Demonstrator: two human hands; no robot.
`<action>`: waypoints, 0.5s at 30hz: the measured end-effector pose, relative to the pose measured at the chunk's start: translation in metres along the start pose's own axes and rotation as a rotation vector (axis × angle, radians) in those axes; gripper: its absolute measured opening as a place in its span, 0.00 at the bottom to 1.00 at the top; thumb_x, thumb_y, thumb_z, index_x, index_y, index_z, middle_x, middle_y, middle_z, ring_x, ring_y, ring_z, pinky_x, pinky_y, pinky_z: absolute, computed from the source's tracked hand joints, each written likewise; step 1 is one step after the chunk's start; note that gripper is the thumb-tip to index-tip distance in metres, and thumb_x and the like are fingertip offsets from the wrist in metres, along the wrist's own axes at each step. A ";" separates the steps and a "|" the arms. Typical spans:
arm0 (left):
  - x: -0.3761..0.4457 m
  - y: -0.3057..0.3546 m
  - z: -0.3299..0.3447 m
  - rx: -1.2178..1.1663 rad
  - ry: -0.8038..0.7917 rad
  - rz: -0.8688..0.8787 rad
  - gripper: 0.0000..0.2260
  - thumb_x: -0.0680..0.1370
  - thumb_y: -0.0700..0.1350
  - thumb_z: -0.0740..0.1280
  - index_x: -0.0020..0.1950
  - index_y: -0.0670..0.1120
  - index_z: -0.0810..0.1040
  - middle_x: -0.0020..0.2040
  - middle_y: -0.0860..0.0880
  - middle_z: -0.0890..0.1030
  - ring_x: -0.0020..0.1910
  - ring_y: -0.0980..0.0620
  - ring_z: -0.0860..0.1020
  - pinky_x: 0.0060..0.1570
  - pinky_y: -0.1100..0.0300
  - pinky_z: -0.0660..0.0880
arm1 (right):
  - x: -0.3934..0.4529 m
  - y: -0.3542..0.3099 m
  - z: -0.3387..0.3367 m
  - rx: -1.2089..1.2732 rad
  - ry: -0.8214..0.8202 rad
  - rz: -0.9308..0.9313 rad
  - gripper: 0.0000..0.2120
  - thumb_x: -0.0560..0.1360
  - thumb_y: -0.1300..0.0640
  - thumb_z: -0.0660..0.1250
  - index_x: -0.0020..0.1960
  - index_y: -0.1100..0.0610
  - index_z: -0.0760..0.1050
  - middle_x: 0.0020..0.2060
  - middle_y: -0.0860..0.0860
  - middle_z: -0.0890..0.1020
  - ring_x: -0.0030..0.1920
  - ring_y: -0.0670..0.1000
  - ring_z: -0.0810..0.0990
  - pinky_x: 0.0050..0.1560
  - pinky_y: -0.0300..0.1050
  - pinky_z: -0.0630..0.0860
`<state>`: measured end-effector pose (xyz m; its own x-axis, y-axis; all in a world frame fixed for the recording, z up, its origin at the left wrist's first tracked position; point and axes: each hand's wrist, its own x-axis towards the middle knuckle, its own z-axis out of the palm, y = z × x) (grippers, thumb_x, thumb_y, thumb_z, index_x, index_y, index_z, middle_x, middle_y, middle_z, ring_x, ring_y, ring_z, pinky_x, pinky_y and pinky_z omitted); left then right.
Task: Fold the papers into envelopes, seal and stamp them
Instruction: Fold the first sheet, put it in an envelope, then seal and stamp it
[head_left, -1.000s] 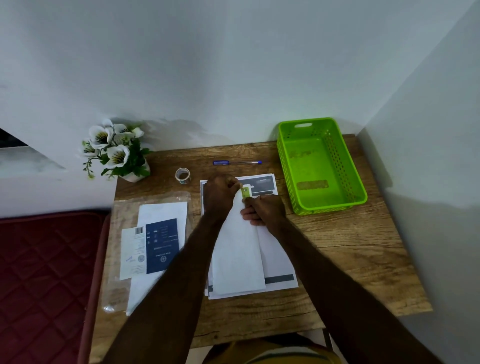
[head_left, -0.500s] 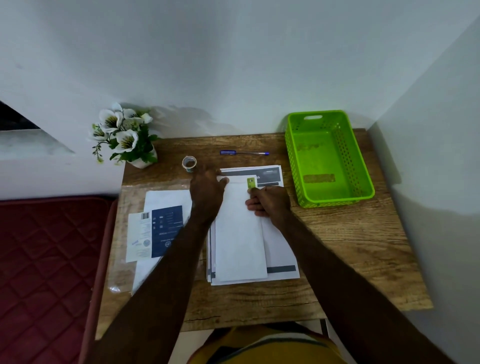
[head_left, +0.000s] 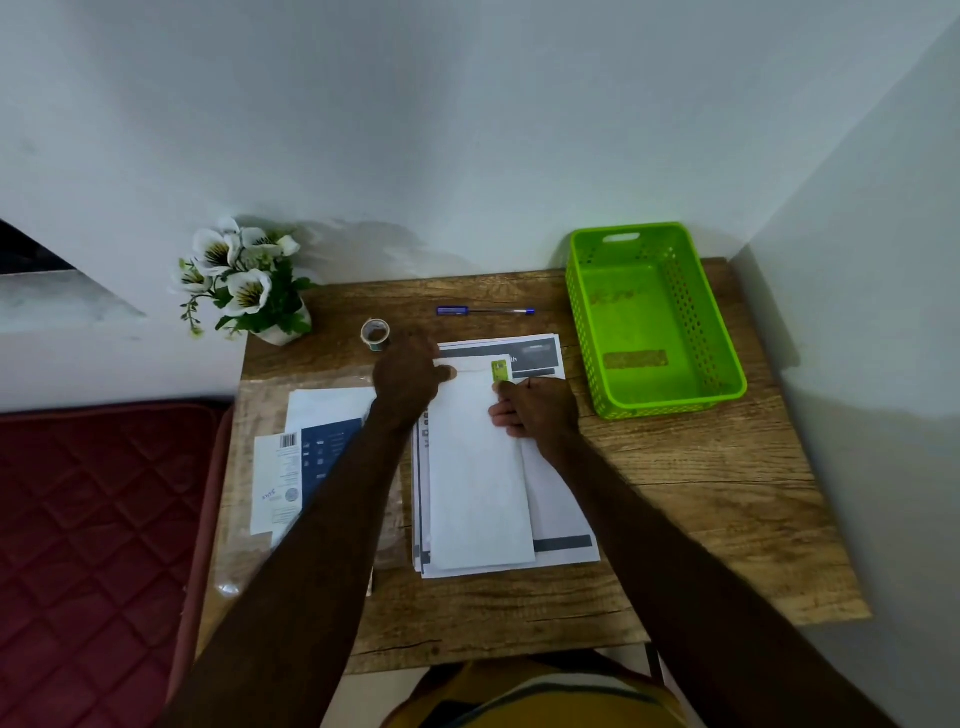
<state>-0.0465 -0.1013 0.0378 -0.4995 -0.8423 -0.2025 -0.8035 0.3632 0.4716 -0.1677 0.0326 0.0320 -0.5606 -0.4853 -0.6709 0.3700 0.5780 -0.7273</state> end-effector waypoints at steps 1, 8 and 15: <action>0.001 0.000 -0.002 -0.012 -0.017 -0.004 0.14 0.74 0.49 0.78 0.52 0.45 0.78 0.55 0.44 0.82 0.50 0.44 0.82 0.53 0.47 0.80 | 0.000 0.000 0.000 0.000 0.003 -0.002 0.11 0.74 0.53 0.76 0.37 0.57 0.79 0.32 0.56 0.86 0.28 0.50 0.84 0.25 0.37 0.73; 0.005 -0.005 -0.004 -0.055 -0.076 0.019 0.10 0.74 0.49 0.77 0.46 0.47 0.79 0.49 0.46 0.82 0.47 0.48 0.82 0.51 0.48 0.81 | 0.002 0.002 0.001 0.012 0.007 -0.001 0.13 0.74 0.53 0.77 0.36 0.57 0.78 0.33 0.56 0.86 0.28 0.50 0.83 0.25 0.37 0.74; -0.004 -0.002 0.006 -0.046 0.014 0.016 0.13 0.75 0.49 0.76 0.53 0.43 0.79 0.51 0.44 0.81 0.51 0.45 0.80 0.50 0.50 0.78 | 0.002 0.005 0.001 -0.018 0.040 -0.044 0.12 0.73 0.52 0.77 0.38 0.59 0.80 0.32 0.55 0.86 0.31 0.51 0.86 0.27 0.39 0.77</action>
<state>-0.0449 -0.0958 0.0329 -0.5074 -0.8421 -0.1826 -0.7796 0.3584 0.5136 -0.1663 0.0339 0.0271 -0.6055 -0.4842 -0.6316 0.3313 0.5682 -0.7532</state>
